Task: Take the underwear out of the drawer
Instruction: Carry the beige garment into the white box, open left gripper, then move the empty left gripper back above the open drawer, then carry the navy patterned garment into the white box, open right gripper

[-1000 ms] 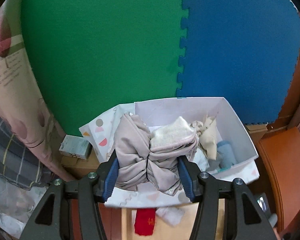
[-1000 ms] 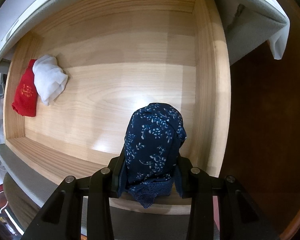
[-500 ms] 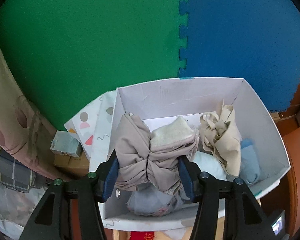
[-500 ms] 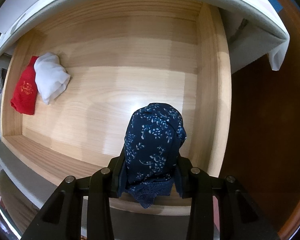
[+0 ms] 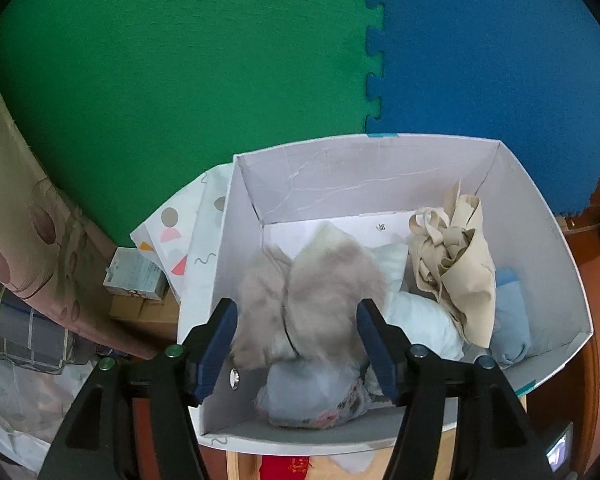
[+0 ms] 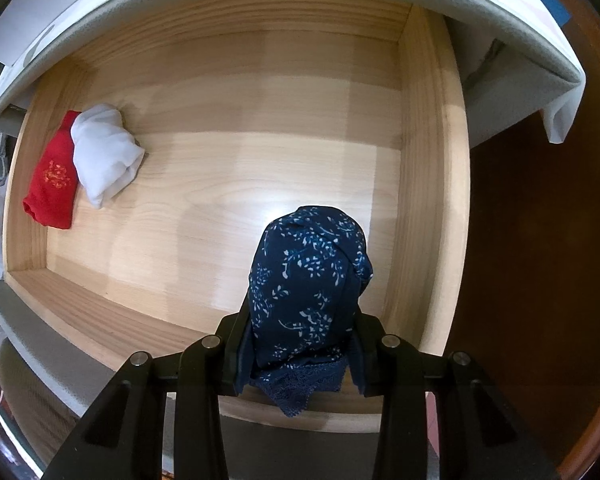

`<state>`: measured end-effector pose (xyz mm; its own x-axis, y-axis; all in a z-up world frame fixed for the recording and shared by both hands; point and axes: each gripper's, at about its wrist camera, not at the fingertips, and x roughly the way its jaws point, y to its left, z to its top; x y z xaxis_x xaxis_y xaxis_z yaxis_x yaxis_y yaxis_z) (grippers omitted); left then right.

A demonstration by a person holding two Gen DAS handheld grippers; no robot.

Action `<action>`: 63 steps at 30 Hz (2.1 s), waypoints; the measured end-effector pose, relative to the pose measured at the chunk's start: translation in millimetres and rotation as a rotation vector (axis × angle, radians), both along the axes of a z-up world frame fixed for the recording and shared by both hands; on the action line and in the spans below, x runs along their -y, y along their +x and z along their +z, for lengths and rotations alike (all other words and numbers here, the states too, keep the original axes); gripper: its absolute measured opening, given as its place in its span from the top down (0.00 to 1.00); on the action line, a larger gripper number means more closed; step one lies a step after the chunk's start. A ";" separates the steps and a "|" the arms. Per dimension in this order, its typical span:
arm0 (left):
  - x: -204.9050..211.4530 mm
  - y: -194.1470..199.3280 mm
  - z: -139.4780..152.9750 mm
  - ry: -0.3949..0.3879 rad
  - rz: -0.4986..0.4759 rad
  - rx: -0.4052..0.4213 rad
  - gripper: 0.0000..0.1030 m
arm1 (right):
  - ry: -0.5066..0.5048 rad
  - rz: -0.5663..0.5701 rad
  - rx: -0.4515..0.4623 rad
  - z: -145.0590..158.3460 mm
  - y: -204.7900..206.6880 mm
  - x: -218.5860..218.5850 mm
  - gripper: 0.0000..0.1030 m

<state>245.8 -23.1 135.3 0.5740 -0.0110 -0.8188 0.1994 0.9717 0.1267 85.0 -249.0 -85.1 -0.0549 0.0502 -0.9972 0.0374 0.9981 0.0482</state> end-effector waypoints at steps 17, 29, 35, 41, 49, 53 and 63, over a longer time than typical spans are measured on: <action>-44.3 -68.5 12.1 -0.020 -0.006 0.034 0.38 | -0.049 0.011 0.022 -0.4 -1.9 -25.1 0.65; -84.2 -148.7 -57.8 -0.013 0.049 -0.004 0.38 | -0.068 0.012 0.054 7.7 -14.9 -29.7 0.65; -89.3 -174.7 -100.3 0.010 0.075 -0.026 0.38 | -0.071 0.011 0.058 10.9 -14.7 -30.1 0.65; -84.4 -186.4 -131.9 0.025 0.063 -0.057 0.38 | -0.083 0.009 0.064 11.5 -17.0 -32.3 0.65; -95.1 -191.6 -159.1 -0.040 0.114 -0.105 0.38 | -0.102 0.010 0.068 10.6 -17.7 -32.3 0.65; -98.0 -193.6 -159.5 -0.054 0.134 -0.100 0.38 | -0.115 0.012 0.072 11.7 -18.1 -35.4 0.65; -113.2 -196.8 -159.4 -0.124 0.196 -0.074 0.38 | -0.119 0.015 0.119 23.0 -24.8 -38.8 0.65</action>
<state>49.0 90.2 -24.1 0.5132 -0.0081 -0.8582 0.0095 0.9999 -0.0038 60.2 -210.1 -62.2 0.0636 -0.0684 -0.9956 0.0237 0.9975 -0.0670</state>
